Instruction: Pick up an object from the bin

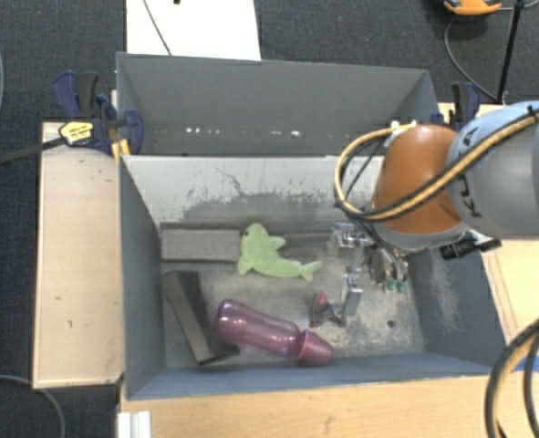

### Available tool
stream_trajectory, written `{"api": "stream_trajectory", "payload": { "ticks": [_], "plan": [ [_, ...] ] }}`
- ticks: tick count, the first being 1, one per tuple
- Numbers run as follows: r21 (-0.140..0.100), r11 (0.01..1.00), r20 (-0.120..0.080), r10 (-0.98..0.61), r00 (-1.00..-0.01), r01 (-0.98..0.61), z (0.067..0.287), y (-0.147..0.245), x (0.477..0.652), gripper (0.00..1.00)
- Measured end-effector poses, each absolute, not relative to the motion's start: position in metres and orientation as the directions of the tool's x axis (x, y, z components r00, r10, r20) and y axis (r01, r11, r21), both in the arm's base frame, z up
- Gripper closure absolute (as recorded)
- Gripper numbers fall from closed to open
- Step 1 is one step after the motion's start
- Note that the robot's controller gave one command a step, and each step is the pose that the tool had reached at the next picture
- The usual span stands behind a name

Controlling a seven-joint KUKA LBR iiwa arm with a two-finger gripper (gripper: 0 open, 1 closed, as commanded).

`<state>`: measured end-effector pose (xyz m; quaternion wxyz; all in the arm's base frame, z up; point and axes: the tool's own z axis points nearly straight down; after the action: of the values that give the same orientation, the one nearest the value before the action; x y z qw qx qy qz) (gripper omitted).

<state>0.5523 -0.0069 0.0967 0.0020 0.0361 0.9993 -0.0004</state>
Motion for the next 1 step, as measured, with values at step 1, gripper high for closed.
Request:
{"api": "stream_trajectory", "payload": {
  "ticks": [1],
  "plan": [
    [0.006,0.992,-0.011,0.122,-0.992,0.122,0.1092,0.0268,0.5315,0.00]
  ]
}}
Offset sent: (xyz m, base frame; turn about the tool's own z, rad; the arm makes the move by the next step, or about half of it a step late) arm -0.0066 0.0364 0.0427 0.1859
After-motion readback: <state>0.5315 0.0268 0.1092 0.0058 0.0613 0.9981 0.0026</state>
